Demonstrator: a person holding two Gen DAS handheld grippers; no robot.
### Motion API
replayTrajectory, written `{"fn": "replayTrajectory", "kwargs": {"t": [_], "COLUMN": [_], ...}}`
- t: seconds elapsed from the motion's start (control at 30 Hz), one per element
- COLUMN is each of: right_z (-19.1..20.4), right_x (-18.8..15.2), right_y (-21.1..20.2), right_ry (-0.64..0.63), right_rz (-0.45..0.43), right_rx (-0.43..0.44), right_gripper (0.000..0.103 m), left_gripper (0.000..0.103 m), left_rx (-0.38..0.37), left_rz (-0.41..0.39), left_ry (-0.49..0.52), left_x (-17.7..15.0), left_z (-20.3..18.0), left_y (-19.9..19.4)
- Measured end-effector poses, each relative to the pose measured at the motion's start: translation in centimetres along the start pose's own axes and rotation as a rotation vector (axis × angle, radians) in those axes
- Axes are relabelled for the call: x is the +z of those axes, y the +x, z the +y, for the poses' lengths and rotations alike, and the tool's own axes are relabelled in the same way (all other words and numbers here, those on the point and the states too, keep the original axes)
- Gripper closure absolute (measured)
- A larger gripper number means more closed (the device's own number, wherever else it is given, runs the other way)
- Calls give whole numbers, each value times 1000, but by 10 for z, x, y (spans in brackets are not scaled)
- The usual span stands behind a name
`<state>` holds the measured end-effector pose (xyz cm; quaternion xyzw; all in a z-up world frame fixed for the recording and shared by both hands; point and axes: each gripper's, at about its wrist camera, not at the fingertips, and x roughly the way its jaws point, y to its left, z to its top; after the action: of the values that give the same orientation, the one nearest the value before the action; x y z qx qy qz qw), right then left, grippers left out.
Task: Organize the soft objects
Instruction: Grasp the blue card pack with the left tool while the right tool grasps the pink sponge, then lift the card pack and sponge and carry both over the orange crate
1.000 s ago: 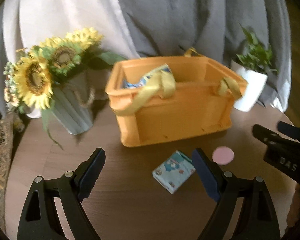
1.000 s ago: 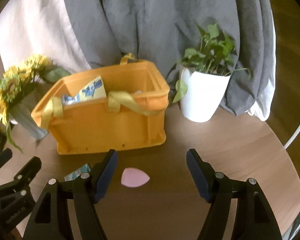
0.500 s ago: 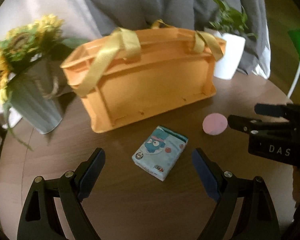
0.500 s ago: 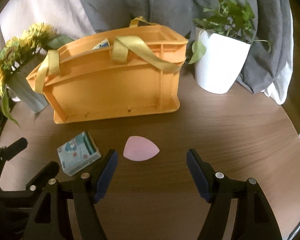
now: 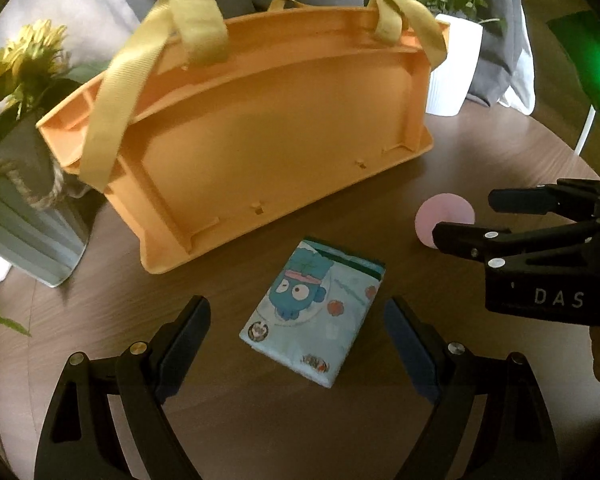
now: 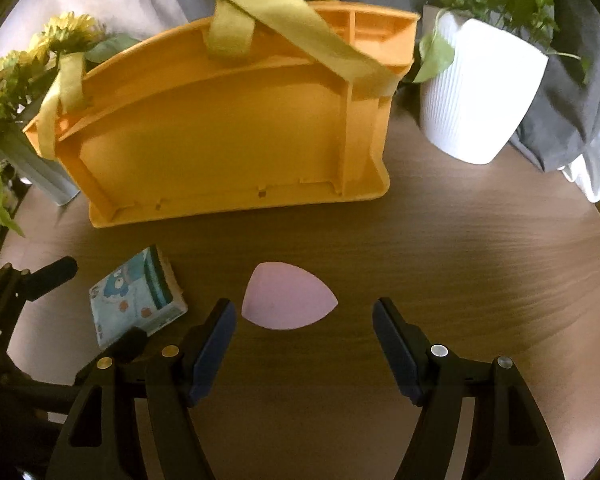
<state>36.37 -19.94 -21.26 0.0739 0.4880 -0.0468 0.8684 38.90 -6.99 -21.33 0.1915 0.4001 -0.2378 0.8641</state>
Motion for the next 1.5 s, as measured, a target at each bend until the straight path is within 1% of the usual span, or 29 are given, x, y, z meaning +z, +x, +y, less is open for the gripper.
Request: {"fn": "replayTrajectory", "kwargs": {"t": [0.27, 0.33, 0.4, 0.43, 0.5, 0.67, 0.73, 0.8, 0.83, 0.93, 1.03, 1.3, 1.43, 1.5], "right_z": [2, 3, 3, 4, 4, 0, -1, -3, -2, -2, -4, -7, -7, -8], "right_x": [6, 8, 8, 9, 9, 7, 6, 5, 4, 4, 2, 0, 2, 4], "right_y": [12, 15, 17, 18, 20, 22, 22, 26, 25, 25, 22, -2, -19, -27], "right_ry": [-13, -18, -19, -20, -22, -21, -20, -9, -11, -11, -3, -9, -14, -14], "right_rz": [1, -2, -1, -2, 0, 1, 7, 21, 14, 13, 10, -31, -65, -79], "right_rx": [18, 20, 27, 30, 34, 42, 58, 92, 90, 98, 104, 117, 115, 117], "right_gripper": [31, 31, 31, 31, 31, 33, 42, 48, 51, 53, 54, 54, 54, 54], "left_gripper": [15, 17, 26, 29, 43, 44, 45, 45, 45, 45, 45, 45, 45, 45], "left_rx": [6, -7, -22, -31, -48, -43, -47, -47, -48, -53, -36, 6, 34, 47], "left_rz": [1, 1, 2, 4, 8, 5, 9, 13, 15, 20, 16, -17, -51, -77], "left_ry": [1, -14, -32, -40, -62, -96, -126, -157, -175, -236, -267, -305, -321, -330], "left_x": [6, 6, 6, 6, 5, 4, 3, 3, 2, 0, -1, -4, -5, -1], "left_z": [-3, -2, 0, 0, 1, -1, 2, 3, 4, 10, 11, 16, 23, 20], "left_y": [7, 8, 10, 11, 12, 11, 10, 9, 9, 5, 1, -24, -44, -52]}}
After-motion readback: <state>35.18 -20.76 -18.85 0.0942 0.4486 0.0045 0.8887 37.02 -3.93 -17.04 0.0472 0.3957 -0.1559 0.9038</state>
